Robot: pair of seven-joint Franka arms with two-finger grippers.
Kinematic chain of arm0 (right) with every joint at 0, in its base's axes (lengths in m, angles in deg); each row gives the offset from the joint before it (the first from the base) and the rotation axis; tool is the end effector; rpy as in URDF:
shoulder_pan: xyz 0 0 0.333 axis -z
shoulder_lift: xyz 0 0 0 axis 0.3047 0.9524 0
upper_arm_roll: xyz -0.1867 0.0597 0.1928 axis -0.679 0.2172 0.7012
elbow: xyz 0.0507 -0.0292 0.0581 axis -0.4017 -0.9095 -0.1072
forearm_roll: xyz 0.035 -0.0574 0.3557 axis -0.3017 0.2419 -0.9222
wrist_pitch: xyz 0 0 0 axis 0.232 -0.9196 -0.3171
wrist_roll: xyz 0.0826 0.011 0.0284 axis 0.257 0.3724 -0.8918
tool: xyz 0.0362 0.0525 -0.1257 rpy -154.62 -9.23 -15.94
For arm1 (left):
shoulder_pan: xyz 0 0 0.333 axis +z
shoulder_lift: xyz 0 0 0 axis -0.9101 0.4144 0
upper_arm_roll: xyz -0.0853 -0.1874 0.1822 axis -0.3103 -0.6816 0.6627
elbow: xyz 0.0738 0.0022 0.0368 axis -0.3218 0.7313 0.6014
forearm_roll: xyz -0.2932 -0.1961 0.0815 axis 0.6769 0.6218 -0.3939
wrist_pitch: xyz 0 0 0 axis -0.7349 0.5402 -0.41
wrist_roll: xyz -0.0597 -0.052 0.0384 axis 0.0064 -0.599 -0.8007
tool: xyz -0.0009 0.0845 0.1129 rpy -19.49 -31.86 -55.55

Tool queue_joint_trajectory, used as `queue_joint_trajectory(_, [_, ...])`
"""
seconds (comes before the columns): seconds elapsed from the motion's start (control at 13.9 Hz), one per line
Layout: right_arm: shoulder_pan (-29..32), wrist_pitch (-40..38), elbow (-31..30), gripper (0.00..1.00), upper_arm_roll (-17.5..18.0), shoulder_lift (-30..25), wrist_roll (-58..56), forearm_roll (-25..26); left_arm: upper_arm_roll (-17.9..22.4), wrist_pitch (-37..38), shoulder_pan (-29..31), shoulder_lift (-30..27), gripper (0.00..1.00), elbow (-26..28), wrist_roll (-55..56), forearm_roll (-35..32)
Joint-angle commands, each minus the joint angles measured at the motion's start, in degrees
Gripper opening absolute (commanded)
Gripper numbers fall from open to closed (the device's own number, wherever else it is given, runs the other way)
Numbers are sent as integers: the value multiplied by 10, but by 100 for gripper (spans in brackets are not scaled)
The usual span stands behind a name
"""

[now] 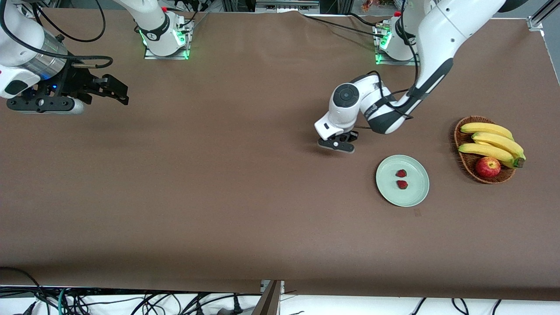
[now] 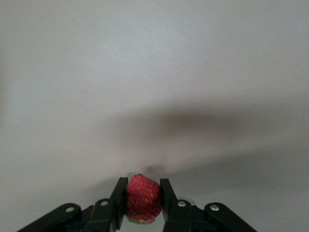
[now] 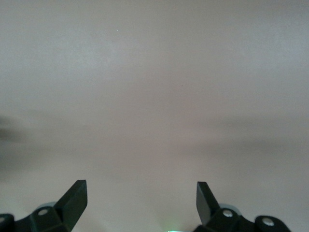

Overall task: Collect all strawberries into plate
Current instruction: 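Lower the third strawberry onto the plate and open the left gripper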

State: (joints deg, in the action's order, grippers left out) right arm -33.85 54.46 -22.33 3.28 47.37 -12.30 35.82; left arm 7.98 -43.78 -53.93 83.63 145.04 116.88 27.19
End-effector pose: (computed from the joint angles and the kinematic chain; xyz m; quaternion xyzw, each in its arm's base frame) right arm 0.5143 0.1063 0.5337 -0.9991 0.0147 0.0348 0.0196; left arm 0.4431 -0.2886 0.1539 -0.9899 0.1250 0.0293 0.0594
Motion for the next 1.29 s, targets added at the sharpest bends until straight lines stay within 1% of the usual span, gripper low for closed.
queue_joint_trajectory(0.0, [0, 11, -11, 100, 4, -8, -9, 10, -38, 90, 39, -28, 0, -40, -64, -3])
queue_joint_trajectory(0.22, [-1, 21, -10, 100, 4, -4, -9, 9, -43, 175, 53, -27, 0, -97, -190, -2])
queue_joint_trajectory(0.29, [-2, 20, -10, 100, 4, -5, -9, 9, -42, 190, 64, -26, 0, -109, -241, -2])
queue_joint_trajectory(0.5, [-1, 21, -7, 100, 2, -5, -9, 9, -35, 191, 116, -23, 3, -112, -379, -4])
queue_joint_trajectory(0.65, [-1, 29, -8, 100, 2, -3, -9, 10, -33, 158, 159, 14, 3, -119, -471, -12])
queue_joint_trajectory(0.79, [3, 33, -8, 100, 2, -1, -8, 10, -25, 116, 169, 35, 8, -126, -533, -15])
queue_joint_trajectory(0.86, [5, 33, -8, 100, 1, 1, -8, 10, -19, 104, 168, 39, 16, -129, -552, -15])
queue_joint_trajectory(0.93, [5, 33, -8, 100, -1, 4, -8, 10, -19, 103, 166, 39, 51, -130, -555, -15])
queue_joint_trajectory(1.0, [5, 33, -8, 100, -1, 4, -8, 10, -19, 103, 167, 39, 100, -130, -554, -15])
queue_joint_trajectory(1.22, [-2, 30, -7, 100, 2, 4, -8, 12, -19, 109, 172, 31, 100, -132, -556, -15])
